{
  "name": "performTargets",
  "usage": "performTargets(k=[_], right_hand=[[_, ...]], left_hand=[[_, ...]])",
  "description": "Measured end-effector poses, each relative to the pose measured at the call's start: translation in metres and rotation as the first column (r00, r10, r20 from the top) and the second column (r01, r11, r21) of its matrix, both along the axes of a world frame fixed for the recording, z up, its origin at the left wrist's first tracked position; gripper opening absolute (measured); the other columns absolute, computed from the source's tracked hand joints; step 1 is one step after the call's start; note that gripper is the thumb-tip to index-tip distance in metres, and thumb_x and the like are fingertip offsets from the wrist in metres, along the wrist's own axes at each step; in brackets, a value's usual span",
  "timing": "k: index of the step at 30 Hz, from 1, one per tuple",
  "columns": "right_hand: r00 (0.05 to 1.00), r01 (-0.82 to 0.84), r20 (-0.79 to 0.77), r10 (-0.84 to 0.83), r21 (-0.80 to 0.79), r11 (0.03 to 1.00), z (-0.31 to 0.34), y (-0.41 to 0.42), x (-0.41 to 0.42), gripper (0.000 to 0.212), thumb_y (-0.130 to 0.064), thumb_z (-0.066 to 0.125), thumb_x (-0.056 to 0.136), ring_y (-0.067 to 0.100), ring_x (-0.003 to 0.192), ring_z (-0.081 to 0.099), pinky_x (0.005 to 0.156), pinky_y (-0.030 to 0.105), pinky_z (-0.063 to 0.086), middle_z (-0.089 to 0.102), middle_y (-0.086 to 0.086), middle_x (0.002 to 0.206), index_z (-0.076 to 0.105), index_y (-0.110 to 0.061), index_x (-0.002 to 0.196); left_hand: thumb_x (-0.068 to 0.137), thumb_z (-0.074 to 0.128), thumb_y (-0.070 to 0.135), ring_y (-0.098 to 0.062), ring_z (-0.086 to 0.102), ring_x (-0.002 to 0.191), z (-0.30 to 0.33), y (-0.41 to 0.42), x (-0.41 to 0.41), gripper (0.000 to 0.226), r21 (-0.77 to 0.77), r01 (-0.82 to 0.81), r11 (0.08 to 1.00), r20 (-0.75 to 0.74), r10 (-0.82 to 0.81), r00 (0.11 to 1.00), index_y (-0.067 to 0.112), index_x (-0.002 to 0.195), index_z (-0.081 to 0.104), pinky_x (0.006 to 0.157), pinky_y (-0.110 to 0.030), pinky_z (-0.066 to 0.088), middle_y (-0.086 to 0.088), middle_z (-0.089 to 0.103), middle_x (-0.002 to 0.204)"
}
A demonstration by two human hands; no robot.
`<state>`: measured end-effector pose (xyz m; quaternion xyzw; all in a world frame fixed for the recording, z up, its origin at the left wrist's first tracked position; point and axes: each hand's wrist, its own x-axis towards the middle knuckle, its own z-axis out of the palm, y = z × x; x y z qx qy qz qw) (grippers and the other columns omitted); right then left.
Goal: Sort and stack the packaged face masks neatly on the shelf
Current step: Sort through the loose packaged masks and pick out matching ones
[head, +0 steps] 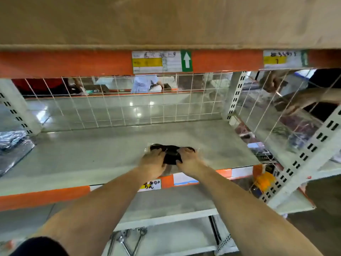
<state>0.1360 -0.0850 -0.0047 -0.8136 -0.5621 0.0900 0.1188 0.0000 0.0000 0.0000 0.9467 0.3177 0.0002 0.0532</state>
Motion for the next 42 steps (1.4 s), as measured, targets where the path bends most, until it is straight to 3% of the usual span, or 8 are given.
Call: performTargets(k=[5,13,20,25,30,35,40,42], right_hand=[[0.999,-0.039,-0.025,0.037,-0.091,0.995,-0.002,0.004,0.009,0.061,-0.031,0.050,0.095,0.023,0.142,0.025,0.114,0.031,0.016,0.027,0.012,0.154,0.029,-0.006,0.147],[0.998,-0.057,-0.017,0.055,-0.149,0.987,-0.007,0.009,0.017,0.076,-0.052,0.046,0.095,0.019,0.147,0.007,0.119,0.031,0.005,0.010,0.007,0.160,0.018,-0.009,0.152],[0.991,-0.073,0.108,0.083,-0.096,0.993,-0.007,0.010,0.011,0.062,-0.042,0.039,0.100,0.021,0.145,0.017,0.117,0.031,0.012,0.018,0.011,0.158,0.024,-0.006,0.149],[0.979,-0.080,0.182,0.093,-0.080,0.994,-0.005,0.009,0.009,0.054,-0.036,0.040,0.100,0.025,0.140,0.030,0.113,0.034,0.024,0.031,0.015,0.152,0.037,-0.002,0.142],[0.977,-0.095,0.195,0.091,0.009,0.995,-0.011,0.009,0.008,0.042,-0.024,0.078,0.074,0.031,0.097,0.067,0.080,0.035,0.054,0.066,0.016,0.110,0.066,0.000,0.107],[0.977,-0.079,0.196,0.081,-0.017,0.997,-0.002,0.013,0.002,0.046,-0.014,0.039,0.098,0.020,0.135,0.039,0.106,0.031,0.031,0.041,0.001,0.148,0.038,-0.016,0.144],[0.979,-0.018,0.203,0.009,0.040,0.999,-0.006,0.020,0.001,0.046,-0.010,0.041,0.098,0.022,0.133,0.041,0.104,0.030,0.033,0.044,0.001,0.145,0.039,-0.016,0.143],[0.971,-0.051,0.237,0.019,0.129,0.990,-0.005,0.020,-0.002,0.042,-0.005,0.057,0.087,0.025,0.115,0.059,0.092,0.029,0.046,0.060,0.006,0.127,0.056,-0.009,0.129]], left_hand=[[0.099,0.040,0.039,-0.019,0.019,0.144,-0.003,0.015,0.006,0.059,0.024,0.039,0.999,-0.022,-0.039,0.999,0.014,0.149,0.023,0.113,-0.030,0.017,-0.005,0.017,0.158],[0.090,0.037,0.065,-0.023,0.020,0.143,-0.018,0.032,0.008,0.078,0.076,0.116,0.990,-0.097,-0.108,0.989,0.017,0.150,0.025,0.113,-0.037,0.020,-0.007,0.020,0.157],[0.098,0.039,0.048,-0.027,0.029,0.140,-0.020,0.030,0.014,0.062,0.157,0.115,0.981,-0.113,-0.098,0.989,0.012,0.147,0.031,0.109,-0.036,0.027,-0.014,0.028,0.154],[0.039,0.095,0.027,-0.027,0.068,0.066,-0.032,0.034,0.020,0.045,0.245,0.103,0.964,-0.054,-0.093,0.994,0.010,0.076,0.074,0.049,-0.030,0.052,-0.013,0.071,0.079],[0.095,0.045,0.016,-0.031,0.055,0.114,-0.025,0.034,0.020,0.029,0.230,0.113,0.967,-0.026,-0.110,0.994,0.008,0.120,0.057,0.086,-0.038,0.046,-0.011,0.060,0.122],[0.090,0.039,0.032,-0.028,0.068,0.082,-0.022,0.035,0.014,0.038,0.168,0.167,0.972,0.098,-0.185,0.978,0.011,0.091,0.071,0.065,-0.034,0.053,-0.006,0.071,0.090],[0.051,0.087,0.037,-0.017,0.071,0.083,-0.024,0.035,0.012,0.048,0.271,0.192,0.943,0.104,-0.227,0.968,0.015,0.092,0.075,0.068,-0.028,0.056,-0.001,0.074,0.093],[0.061,0.084,0.019,-0.017,0.065,0.104,-0.019,0.035,0.012,0.055,0.256,0.116,0.960,0.131,-0.154,0.979,0.010,0.113,0.068,0.084,-0.027,0.051,-0.004,0.069,0.113]])
